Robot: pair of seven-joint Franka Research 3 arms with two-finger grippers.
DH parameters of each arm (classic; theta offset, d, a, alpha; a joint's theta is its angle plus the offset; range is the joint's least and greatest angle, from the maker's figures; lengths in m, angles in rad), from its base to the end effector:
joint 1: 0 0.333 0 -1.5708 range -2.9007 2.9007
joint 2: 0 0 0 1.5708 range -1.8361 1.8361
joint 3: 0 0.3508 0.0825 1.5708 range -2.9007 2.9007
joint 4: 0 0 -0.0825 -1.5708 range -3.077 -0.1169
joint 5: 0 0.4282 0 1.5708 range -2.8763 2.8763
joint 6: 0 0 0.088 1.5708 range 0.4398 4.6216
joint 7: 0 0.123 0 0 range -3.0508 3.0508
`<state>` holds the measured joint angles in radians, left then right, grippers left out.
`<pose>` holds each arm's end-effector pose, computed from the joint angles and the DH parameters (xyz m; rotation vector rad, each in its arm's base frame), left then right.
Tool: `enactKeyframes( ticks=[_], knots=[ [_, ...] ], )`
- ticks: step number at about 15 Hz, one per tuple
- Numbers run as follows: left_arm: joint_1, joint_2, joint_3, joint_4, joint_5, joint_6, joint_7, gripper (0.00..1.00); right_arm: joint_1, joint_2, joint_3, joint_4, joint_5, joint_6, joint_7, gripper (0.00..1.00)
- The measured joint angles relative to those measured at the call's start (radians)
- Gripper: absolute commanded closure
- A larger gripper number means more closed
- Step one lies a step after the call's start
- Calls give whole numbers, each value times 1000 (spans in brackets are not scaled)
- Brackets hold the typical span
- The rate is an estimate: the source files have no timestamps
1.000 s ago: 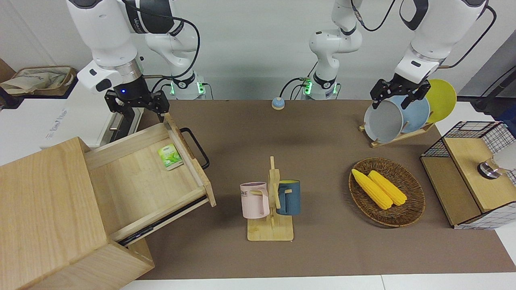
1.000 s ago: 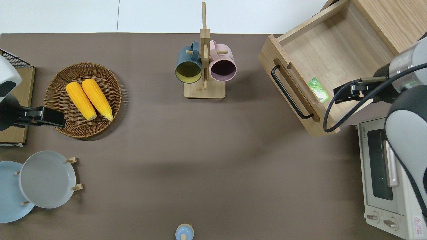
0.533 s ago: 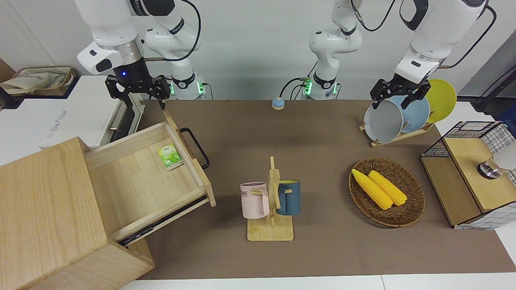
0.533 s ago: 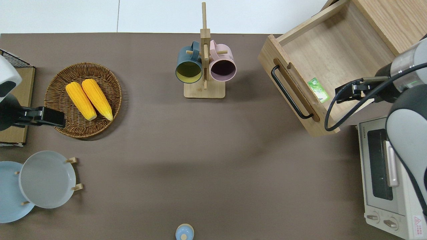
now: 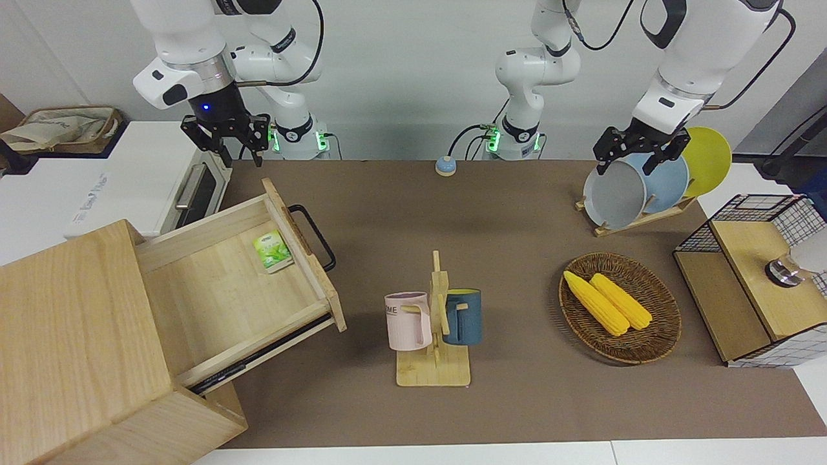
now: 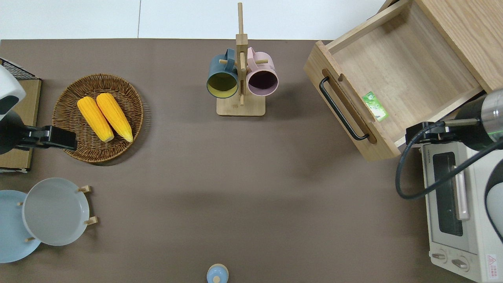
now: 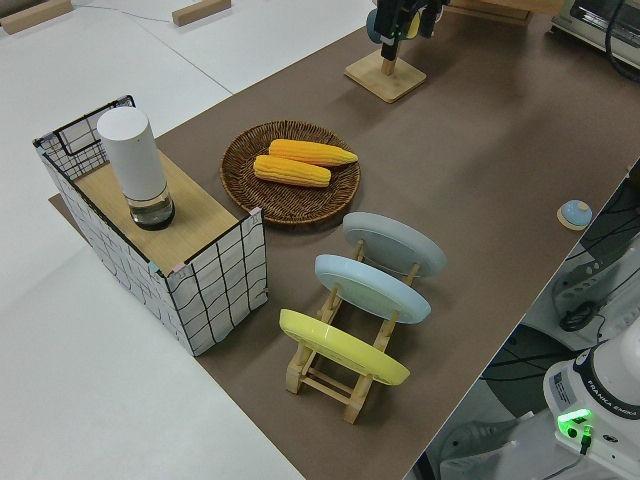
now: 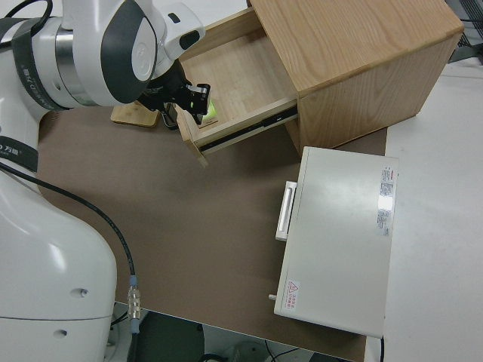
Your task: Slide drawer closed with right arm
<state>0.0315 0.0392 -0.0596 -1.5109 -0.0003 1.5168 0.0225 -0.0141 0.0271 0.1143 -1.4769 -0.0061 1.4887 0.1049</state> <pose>0.6062 -0.0163 0.6458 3.1376 -0.0794 -0.0522 0.5969 0.0582 0.6681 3.1370 -0.0081 -0.0231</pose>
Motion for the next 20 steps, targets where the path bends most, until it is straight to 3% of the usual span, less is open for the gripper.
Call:
enactKeyframes(
  ticks=[12, 20],
  knots=[
    [0, 0, 0, 0, 0, 0, 0, 7, 14, -6, 0, 12, 1, -9, 11, 1000],
    [0, 0, 0, 0, 0, 0, 0, 7, 147, -7, 9, 29, 1, -8, 284, 1000]
  ],
)
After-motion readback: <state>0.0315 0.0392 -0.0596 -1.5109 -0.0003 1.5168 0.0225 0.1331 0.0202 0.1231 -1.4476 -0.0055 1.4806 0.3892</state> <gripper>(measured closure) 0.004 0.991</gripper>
